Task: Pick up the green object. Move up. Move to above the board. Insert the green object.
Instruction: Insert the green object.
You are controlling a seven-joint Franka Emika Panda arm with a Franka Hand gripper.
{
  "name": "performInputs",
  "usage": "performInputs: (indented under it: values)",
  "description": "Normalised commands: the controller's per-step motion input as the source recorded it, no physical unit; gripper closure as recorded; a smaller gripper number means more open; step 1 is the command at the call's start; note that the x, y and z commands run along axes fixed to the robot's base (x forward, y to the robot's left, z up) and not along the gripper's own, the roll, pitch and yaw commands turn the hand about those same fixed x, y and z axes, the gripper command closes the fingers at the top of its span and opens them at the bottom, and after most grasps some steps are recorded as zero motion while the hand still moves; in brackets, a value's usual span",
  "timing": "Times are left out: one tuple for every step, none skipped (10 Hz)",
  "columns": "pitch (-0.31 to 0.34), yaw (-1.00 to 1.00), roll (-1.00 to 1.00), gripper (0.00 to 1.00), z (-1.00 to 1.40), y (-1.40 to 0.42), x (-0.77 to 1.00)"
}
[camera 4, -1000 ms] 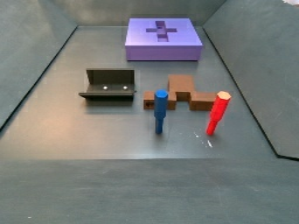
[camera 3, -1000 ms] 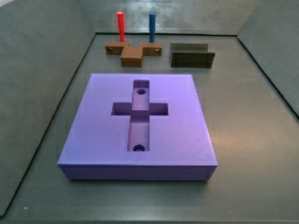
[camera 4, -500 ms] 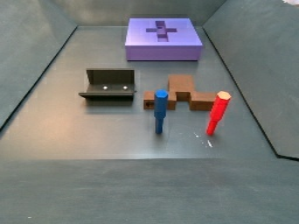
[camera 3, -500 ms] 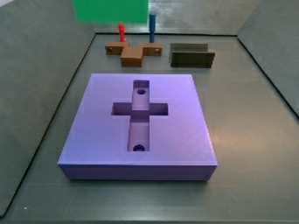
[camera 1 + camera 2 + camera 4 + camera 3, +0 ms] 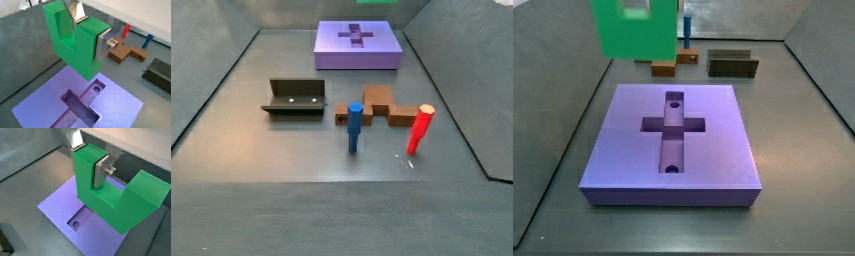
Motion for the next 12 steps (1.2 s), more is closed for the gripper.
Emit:
performInputs:
  values:
    - [-0.073, 0.0, 0.06, 1.0, -0.46, -0.07, 0.0]
    - [-0.05, 0.0, 0.13, 1.0, -0.46, -0.24, 0.0]
    - [-0.009, 0.0, 0.15, 1.0, -0.37, -0.34, 0.08]
    - [0.0, 0.0, 0.18, 1.0, -0.22, -0.4, 0.28]
    - [0.106, 0.05, 0.24, 1.0, -0.02, -0.5, 0.64]
    - [0.116, 0.05, 0.3, 1.0, 0.0, -0.39, 0.77]
    - [0.097, 0.09, 0.32, 1.0, -0.14, -0.32, 0.8]
    - [0.044, 0.13, 0.28, 1.0, -0.24, -0.27, 0.72]
    - [0.011, 0.2, 0.26, 1.0, -0.31, -0.17, 0.78]
    - [0.0, 0.19, 0.18, 1.0, -0.32, -0.16, 0.79]
    - [0.0, 0.17, 0.14, 1.0, -0.27, -0.13, 0.79]
    - [0.0, 0.13, 0.04, 1.0, -0.14, -0.05, 0.85]
